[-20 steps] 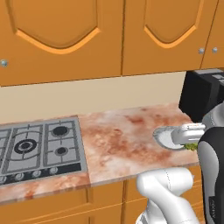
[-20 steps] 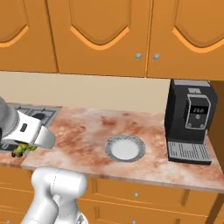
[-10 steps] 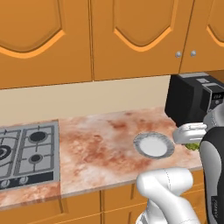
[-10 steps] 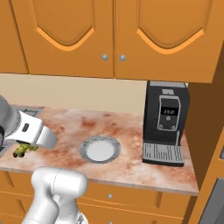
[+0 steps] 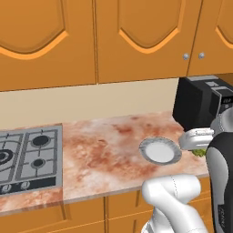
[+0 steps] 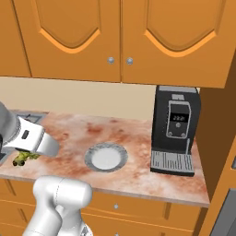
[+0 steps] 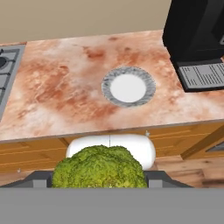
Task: Pick broccoli from the fridge and place it on the plate on the counter.
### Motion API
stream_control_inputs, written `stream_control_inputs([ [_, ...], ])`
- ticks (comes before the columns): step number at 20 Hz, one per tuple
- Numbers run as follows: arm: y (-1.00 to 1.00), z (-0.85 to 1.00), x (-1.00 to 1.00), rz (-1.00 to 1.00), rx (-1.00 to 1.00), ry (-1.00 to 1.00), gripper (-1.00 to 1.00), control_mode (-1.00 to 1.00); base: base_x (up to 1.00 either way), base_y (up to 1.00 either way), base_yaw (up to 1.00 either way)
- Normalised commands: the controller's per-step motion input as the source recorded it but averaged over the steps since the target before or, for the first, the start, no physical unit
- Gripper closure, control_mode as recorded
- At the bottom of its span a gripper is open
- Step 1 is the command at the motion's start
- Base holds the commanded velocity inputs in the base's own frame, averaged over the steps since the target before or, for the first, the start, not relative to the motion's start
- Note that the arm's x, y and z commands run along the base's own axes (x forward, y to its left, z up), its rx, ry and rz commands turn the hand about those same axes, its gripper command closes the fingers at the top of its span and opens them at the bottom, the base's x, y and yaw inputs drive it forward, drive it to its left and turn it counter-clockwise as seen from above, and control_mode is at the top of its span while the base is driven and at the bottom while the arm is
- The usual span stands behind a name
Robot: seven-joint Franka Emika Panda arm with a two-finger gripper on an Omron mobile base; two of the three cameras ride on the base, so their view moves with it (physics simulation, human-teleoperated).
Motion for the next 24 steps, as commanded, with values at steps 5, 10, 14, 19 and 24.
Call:
stream_control_inputs([
  [5, -0.53, -0.37, 0.82, 0.00, 0.05, 0.00, 1.00, -1.00, 0.00, 0.00, 0.00],
  [10, -0.42, -0.59, 0.84, 0.00, 0.02, 0.00, 1.00, -1.00, 0.00, 0.00, 0.00],
  [14, -0.07, -0.69, 0.70, 0.00, 0.00, 0.00, 1.00, -1.00, 0.00, 0.00, 0.00],
  [19, 0.00, -0.63, 0.59, 0.00, 0.00, 0.00, 1.00, -1.00, 0.00, 0.00, 0.00],
  [24, -0.03, -0.59, 0.45, 0.00, 0.00, 0.00, 1.00, -1.00, 0.00, 0.00, 0.00],
])
